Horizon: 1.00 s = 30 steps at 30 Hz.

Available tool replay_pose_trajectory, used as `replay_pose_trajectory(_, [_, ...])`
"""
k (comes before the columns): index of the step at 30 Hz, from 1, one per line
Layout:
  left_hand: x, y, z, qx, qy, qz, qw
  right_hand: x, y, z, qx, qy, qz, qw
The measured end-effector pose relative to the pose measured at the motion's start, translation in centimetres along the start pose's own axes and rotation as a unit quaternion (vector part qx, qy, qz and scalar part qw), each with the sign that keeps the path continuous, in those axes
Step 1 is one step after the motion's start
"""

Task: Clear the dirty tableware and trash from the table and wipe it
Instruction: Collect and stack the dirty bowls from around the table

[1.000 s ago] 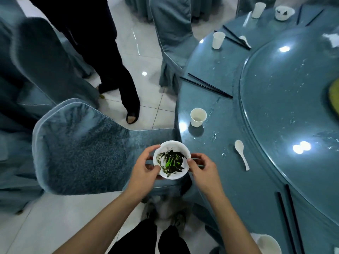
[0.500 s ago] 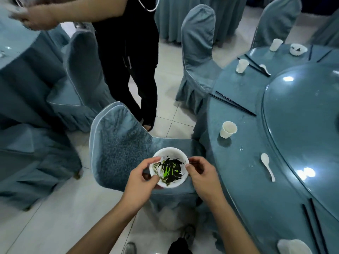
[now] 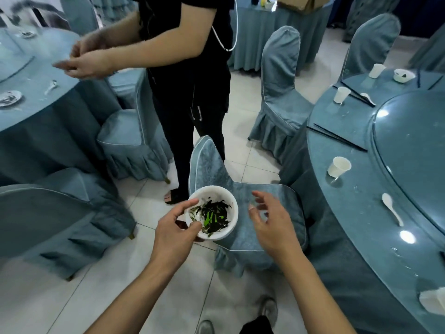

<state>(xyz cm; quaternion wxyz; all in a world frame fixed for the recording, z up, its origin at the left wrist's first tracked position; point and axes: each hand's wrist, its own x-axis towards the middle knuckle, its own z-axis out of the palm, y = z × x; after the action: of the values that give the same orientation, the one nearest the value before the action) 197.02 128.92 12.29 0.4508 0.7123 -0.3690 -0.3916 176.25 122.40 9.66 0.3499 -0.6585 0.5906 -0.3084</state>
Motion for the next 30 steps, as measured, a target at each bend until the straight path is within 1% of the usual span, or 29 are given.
replay_pose_trajectory(4, [0.4, 0.1, -1.9, -0.002, 0.015, -0.002, 1.0, -0.1, -0.8, 0.1, -0.164, 0.024, -0.067, 0.984])
replay_pose_trajectory(8, [1.2, 0.9, -1.7, 0.0, 0.019, 0.006, 1.0, 0.8, -0.6, -0.2, -0.24, 0.037, -0.087, 0.966])
replay_pose_trajectory(13, [2.6, 2.3, 0.1, 0.003, 0.018, 0.012, 1.0, 3.2, 0.1, -0.7, -0.262, 0.025, -0.089, 0.961])
replay_pose_trajectory(16, [3.9, 2.9, 1.5, 0.003, 0.032, 0.011, 0.999, 5.0, 0.7, -1.4, -0.261, 0.029, -0.102, 0.96])
replay_pose_trajectory(19, [4.9, 3.5, 2.6, 0.023, 0.037, 0.011, 0.999, 7.0, 1.3, -2.1, -0.259, 0.017, -0.1, 0.961])
replay_pose_trajectory(23, [5.5, 4.3, 3.7, -0.014, 0.053, 0.016, 0.998, 9.0, 1.6, -2.4, -0.253, -0.004, -0.105, 0.962])
replay_pose_trajectory(30, [6.8, 5.0, 4.4, -0.034, 0.082, 0.006, 0.996, 11.5, 1.4, -2.7, -0.241, -0.027, -0.11, 0.964])
